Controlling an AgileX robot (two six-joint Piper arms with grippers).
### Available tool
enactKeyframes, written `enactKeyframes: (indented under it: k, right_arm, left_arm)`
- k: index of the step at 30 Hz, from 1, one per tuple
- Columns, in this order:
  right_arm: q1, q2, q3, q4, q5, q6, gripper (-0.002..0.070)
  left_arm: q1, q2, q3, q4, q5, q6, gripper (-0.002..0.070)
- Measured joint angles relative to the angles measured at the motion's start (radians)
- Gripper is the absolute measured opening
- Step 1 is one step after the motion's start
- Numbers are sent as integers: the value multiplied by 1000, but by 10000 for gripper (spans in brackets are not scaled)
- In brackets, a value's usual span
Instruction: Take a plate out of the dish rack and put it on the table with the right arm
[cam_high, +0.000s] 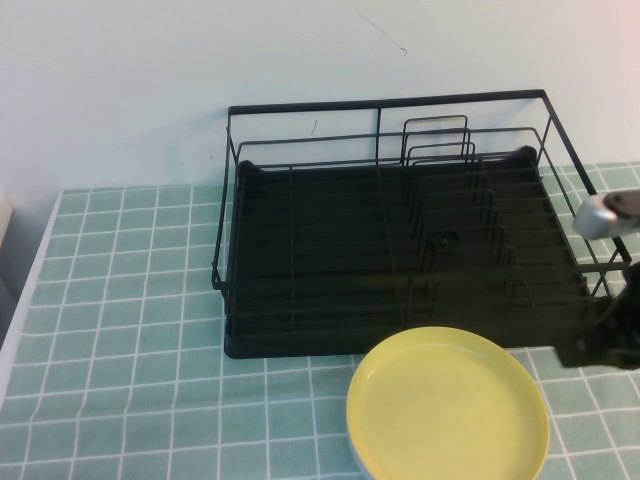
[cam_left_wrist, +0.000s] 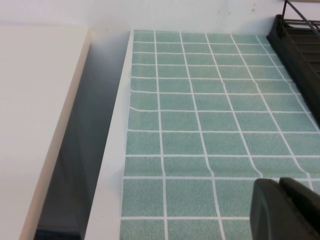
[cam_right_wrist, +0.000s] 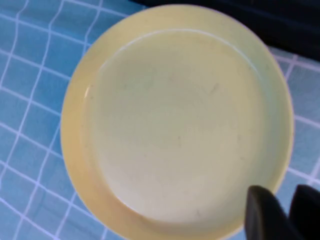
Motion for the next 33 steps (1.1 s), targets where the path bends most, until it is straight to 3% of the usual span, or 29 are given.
enactKeyframes:
  k: [2, 5, 15, 24, 33]
  right_arm:
    - [0, -65, -18, -55, 28, 5, 68]
    - [0, -177, -33, -165, 43, 51, 22]
    - [0, -573, 116, -578, -138, 234, 1]
    - [0, -879, 521, -593, -442, 305, 0]
    - [0, -960, 708, -564, -513, 333, 0]
  left_arm:
    - [0, 0, 0, 0, 0, 0, -3]
    - [0, 0, 0, 0, 0, 0, -3]
    - [0, 0, 0, 0, 0, 0, -3]
    - [0, 0, 0, 0, 0, 0, -3]
    - [0, 0, 0, 0, 0, 0, -3]
